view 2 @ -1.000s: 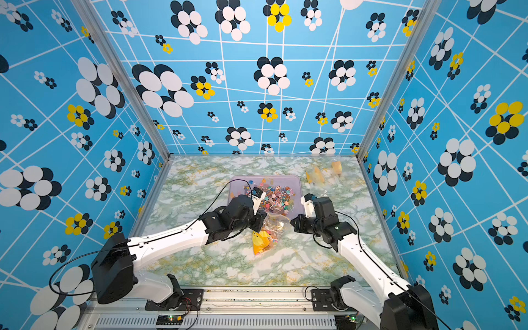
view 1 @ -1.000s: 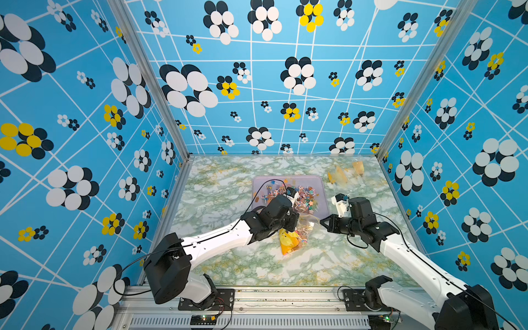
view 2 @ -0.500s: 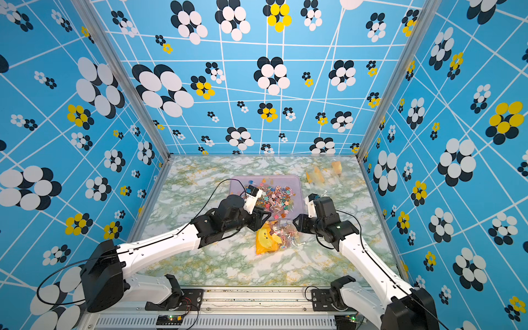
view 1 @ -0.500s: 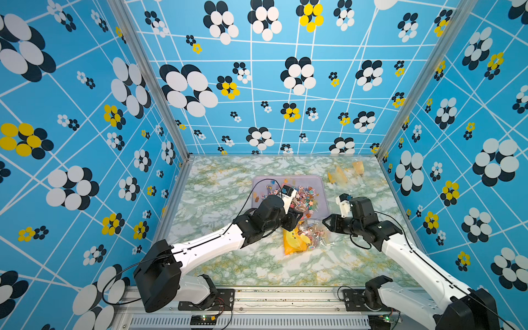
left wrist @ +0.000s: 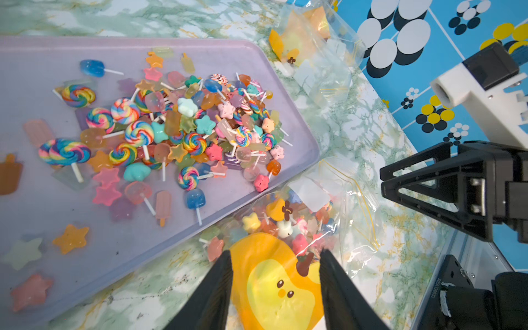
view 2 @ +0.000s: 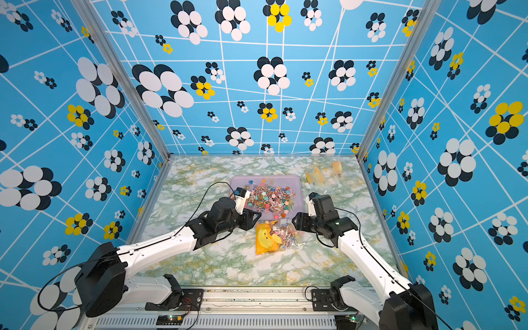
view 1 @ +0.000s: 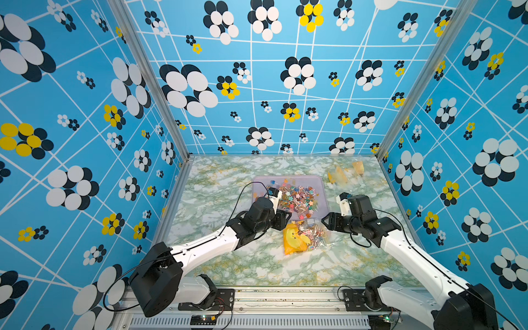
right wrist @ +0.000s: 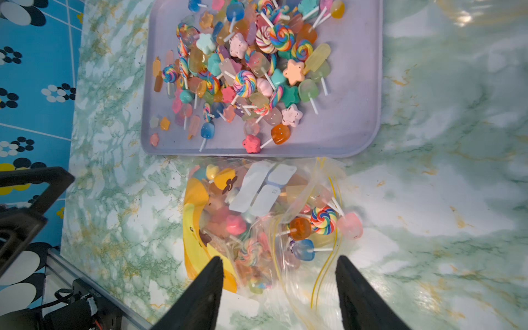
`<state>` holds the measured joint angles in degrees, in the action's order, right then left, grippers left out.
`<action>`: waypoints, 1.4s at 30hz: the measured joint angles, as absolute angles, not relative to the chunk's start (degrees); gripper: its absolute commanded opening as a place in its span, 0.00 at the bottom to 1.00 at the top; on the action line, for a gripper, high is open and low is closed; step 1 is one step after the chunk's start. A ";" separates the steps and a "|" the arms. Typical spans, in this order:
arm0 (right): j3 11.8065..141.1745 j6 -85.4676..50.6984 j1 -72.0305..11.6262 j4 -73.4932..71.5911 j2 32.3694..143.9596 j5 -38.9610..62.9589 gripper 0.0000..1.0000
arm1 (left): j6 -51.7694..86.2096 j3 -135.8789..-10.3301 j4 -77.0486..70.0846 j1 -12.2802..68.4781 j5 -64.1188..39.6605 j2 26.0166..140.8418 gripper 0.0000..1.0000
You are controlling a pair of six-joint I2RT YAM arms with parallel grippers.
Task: Pour candies out of the ziploc bag
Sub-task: Pick up the ziploc bag from the center of the board.
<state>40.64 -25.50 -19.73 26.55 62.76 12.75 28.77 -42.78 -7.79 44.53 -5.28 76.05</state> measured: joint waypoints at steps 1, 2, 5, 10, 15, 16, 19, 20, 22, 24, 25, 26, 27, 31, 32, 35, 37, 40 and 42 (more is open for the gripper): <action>40.34 -25.61 -19.73 26.17 63.64 12.88 0.66 | 29.28 -42.24 -8.16 44.38 -5.50 76.05 0.55; 39.90 -25.76 -19.75 25.78 64.42 13.08 0.66 | 29.65 -41.67 -8.56 44.23 -5.69 76.05 0.55; 38.94 -26.17 -19.75 24.75 67.18 14.00 0.65 | 30.70 -40.60 -9.26 44.18 -6.22 76.05 0.57; 38.89 -26.72 -19.88 22.85 70.74 15.77 0.44 | 31.79 -40.05 -9.56 44.18 -6.79 76.05 0.58; 38.57 -28.49 -21.21 19.57 71.44 17.54 0.15 | 32.16 -40.01 -10.02 44.18 -7.33 76.07 0.58; 38.57 -28.45 -21.54 19.22 71.55 17.76 0.11 | 32.18 -40.01 -10.07 44.18 -7.40 76.18 0.58; 38.59 -28.93 -22.63 18.57 71.55 18.50 0.04 | 32.23 -40.01 -10.33 44.18 -7.75 76.84 0.58; 38.61 -29.17 -23.03 18.44 71.53 18.63 0.04 | 32.40 -39.97 -10.35 44.14 -7.79 77.03 0.58; 38.61 -29.21 -23.59 18.39 71.31 18.76 0.03 | 32.58 -39.68 -10.44 44.07 -7.79 77.25 0.58; 38.61 -29.39 -23.99 18.44 70.63 18.81 0.03 | 32.82 -39.35 -10.66 43.97 -7.99 77.45 0.58; 38.61 -29.41 -24.18 18.46 70.15 18.85 0.03 | 33.04 -39.18 -10.76 43.86 -8.08 77.49 0.58; 38.65 -29.41 -24.36 18.52 69.65 18.90 0.03 | 33.10 -39.05 -10.79 43.86 -8.19 77.54 0.58; 38.87 -29.43 -24.62 18.74 69.04 18.96 0.03 | 33.23 -38.98 -10.79 43.86 -8.21 77.58 0.58; 40.82 -29.58 -25.47 19.16 67.35 19.05 0.02 | 33.50 -38.98 -10.81 43.81 -8.43 77.97 0.58; 41.34 -29.58 -25.63 19.27 67.00 19.16 0.02 | 33.50 -38.98 -10.81 43.77 -8.43 78.08 0.58; 42.48 -29.61 -26.20 19.81 66.35 19.44 0.02 | 33.69 -38.87 -10.87 43.22 -8.91 78.28 0.59; 42.94 -29.58 -26.50 20.43 66.22 19.64 0.01 | 34.11 -38.44 -11.49 42.74 -9.32 78.32 0.61; 43.38 -29.58 -26.76 21.08 66.22 19.84 0.01 | 35.05 -37.32 -12.82 42.00 -10.13 78.46 0.64; 43.75 -29.58 -26.89 21.61 66.22 19.90 0.01 | 35.68 -36.64 -13.76 41.52 -10.74 78.89 0.65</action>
